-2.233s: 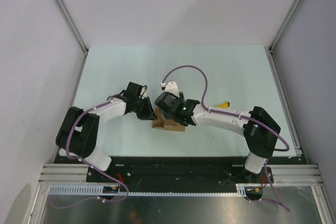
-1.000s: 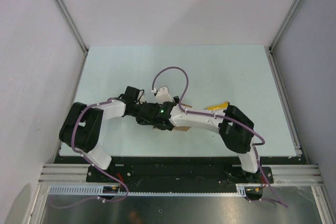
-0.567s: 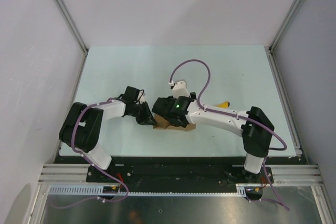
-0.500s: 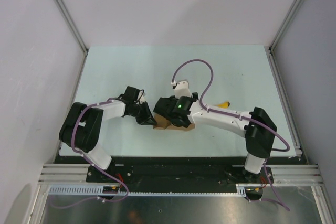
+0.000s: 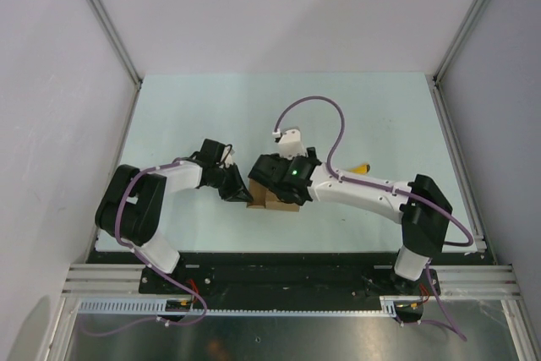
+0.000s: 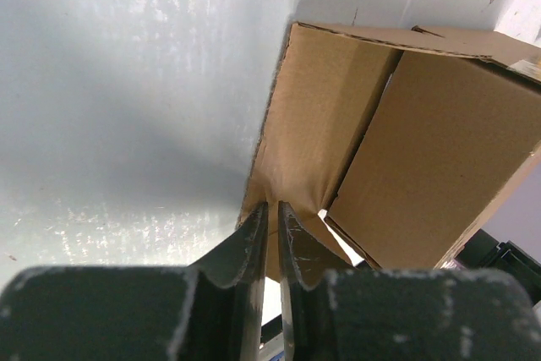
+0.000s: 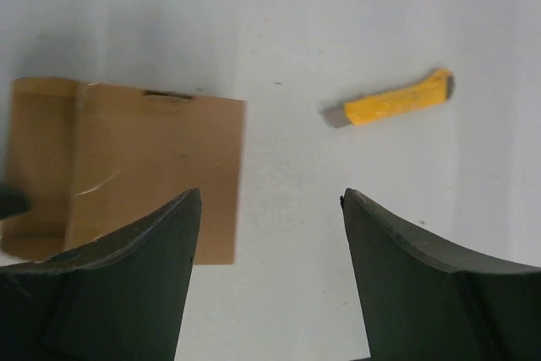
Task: Unpack the express box
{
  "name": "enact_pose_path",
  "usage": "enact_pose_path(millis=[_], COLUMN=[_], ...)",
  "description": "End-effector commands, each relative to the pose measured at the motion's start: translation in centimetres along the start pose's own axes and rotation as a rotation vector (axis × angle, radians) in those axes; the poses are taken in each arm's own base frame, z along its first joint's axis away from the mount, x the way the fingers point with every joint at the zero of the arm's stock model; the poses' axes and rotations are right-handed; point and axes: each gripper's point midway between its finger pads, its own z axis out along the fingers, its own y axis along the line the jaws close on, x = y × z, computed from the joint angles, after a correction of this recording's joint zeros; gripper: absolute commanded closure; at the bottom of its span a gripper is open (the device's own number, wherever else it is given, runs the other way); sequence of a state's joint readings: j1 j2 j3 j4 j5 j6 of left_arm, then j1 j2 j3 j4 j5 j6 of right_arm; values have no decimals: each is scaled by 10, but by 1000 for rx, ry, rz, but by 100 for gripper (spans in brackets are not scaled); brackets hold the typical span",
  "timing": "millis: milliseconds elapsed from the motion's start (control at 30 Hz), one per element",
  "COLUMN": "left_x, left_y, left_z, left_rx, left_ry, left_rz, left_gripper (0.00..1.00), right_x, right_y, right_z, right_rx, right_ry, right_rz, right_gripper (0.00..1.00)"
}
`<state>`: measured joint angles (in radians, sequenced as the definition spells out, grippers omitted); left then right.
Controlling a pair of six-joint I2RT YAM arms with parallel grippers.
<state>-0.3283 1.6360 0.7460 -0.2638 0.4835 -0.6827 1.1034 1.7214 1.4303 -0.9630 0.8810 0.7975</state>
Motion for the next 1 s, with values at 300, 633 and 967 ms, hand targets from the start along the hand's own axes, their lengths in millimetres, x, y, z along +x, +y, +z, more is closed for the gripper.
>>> enact_pose_path(millis=[300, 633, 967], left_x=[11, 18, 15], left_y=[24, 34, 34], left_z=[3, 7, 7], left_rx=[-85, -97, -93], left_ry=[19, 53, 52], left_rz=[-35, -69, -87], left_gripper=[84, 84, 84], right_x=[-7, 5, 23], right_y=[98, 118, 73], right_z=[1, 26, 34], right_rx=[-194, -155, -13], right_ry=[-79, -59, 19], right_rz=[-104, -168, -188], right_gripper=[24, 24, 25])
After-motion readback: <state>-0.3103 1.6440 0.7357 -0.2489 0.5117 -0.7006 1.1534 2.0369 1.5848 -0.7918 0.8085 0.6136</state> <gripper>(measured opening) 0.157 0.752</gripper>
